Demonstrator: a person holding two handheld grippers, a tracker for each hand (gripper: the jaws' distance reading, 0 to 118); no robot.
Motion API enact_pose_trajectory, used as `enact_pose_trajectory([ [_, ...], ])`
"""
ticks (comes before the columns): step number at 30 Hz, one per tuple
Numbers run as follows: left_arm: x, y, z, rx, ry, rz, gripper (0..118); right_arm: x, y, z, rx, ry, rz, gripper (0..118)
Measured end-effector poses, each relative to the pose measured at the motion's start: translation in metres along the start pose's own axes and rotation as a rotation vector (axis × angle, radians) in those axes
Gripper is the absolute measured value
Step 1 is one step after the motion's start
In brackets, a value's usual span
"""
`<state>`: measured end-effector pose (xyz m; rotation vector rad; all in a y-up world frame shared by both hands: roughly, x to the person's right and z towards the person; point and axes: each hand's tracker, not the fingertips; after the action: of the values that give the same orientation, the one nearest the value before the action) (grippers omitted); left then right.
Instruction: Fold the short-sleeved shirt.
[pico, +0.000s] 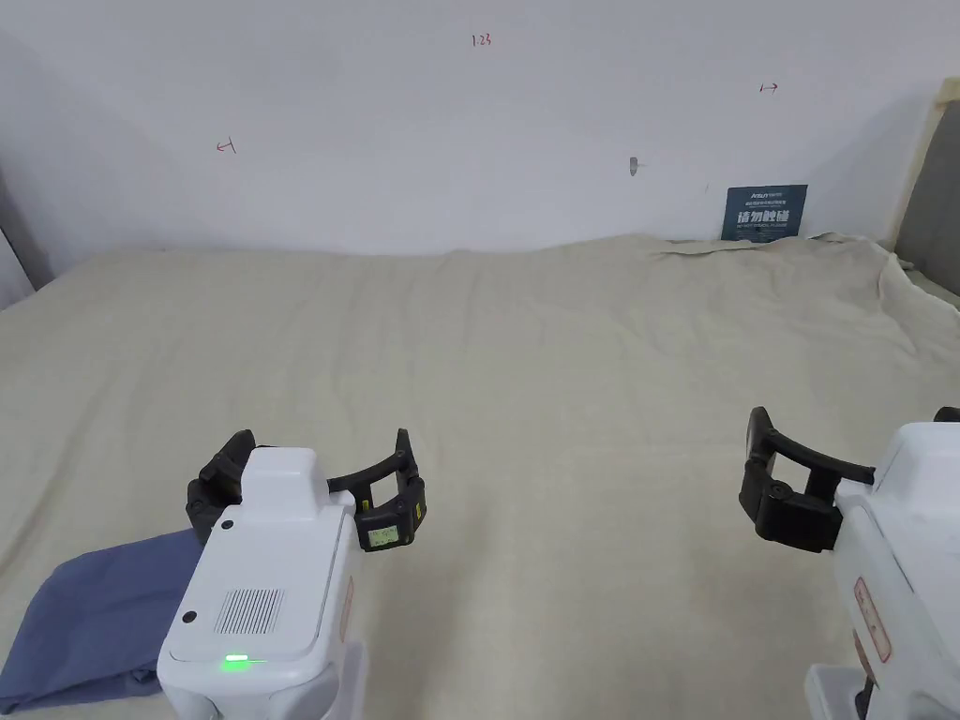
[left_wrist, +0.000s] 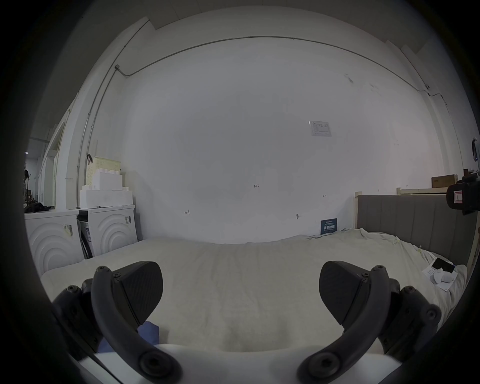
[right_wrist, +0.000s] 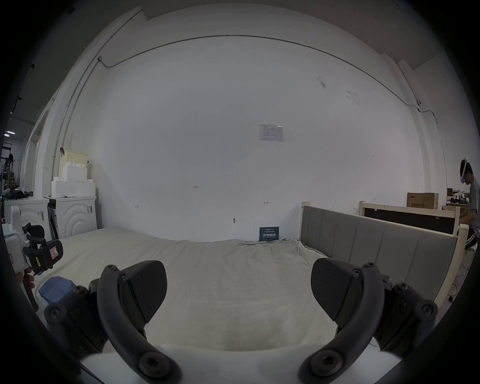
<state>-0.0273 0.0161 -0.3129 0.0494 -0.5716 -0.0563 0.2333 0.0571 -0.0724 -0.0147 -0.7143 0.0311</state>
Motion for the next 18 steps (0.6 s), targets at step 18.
enact_pose_trajectory([
  [18, -0.0029, 0.0037, -0.0003, 0.008, 0.004, 0.006, 118, 0.0006, 0.0014, 0.0012, 0.008, 0.002, 0.006, 111],
])
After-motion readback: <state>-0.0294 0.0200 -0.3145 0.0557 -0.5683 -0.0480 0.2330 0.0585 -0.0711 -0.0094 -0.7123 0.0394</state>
